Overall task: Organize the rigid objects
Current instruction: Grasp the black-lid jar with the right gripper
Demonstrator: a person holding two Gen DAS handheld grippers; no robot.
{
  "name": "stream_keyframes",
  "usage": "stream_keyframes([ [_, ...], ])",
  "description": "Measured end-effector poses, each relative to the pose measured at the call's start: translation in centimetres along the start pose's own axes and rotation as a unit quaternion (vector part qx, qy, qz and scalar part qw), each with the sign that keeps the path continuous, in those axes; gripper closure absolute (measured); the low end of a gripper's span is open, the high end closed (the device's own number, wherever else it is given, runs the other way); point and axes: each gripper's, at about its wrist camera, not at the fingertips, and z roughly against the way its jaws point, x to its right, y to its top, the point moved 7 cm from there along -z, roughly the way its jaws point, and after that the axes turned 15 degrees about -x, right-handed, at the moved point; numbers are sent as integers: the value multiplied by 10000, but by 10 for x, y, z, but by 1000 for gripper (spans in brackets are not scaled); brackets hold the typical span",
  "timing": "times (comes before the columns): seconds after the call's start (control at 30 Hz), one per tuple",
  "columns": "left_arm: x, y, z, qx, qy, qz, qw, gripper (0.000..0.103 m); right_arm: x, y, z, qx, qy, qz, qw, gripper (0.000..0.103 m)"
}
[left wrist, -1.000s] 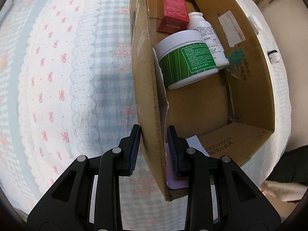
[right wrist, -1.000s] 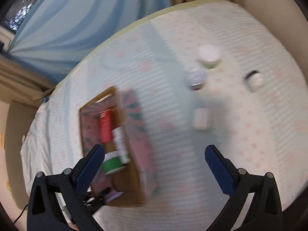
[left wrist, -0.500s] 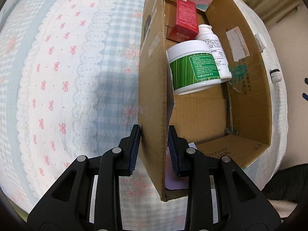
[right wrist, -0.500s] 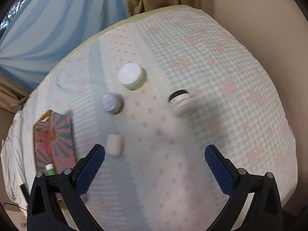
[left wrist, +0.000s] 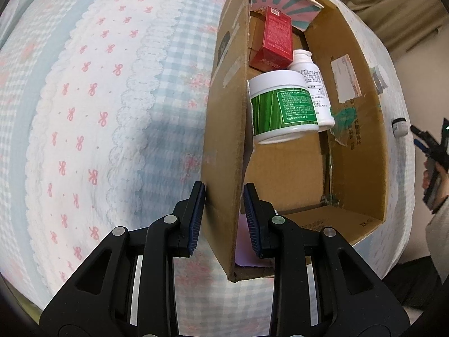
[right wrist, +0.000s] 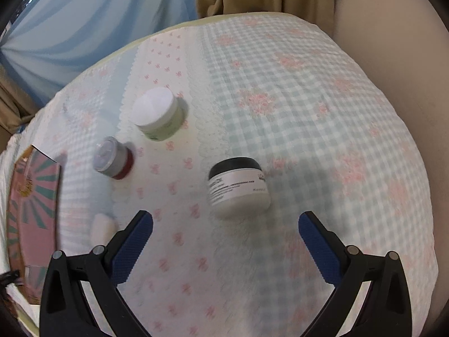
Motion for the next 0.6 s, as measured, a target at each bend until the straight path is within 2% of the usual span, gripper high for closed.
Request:
stream_keyframes([
  [0.1,-1,0,-1,23,-6,42,10000,77,6,6,-19,-12,-88,36,10000,1],
  [0.17,0,0,0,25,5,35,10000,77,10,11,-30,-35,-61,12,10000,13],
  [0.4,0,1,-1,43,3,103,9999,77,17,20,-47,-135,-207,-2,9997,32],
  [0.53,-1,0,-1,42,-33,130,9999,77,11,22,-48,-144,-99,171,9997,49],
  [0.6,-2,1,0,34,-57,144,9999,77,8,23,-49,-211,-171,240,9993,49],
])
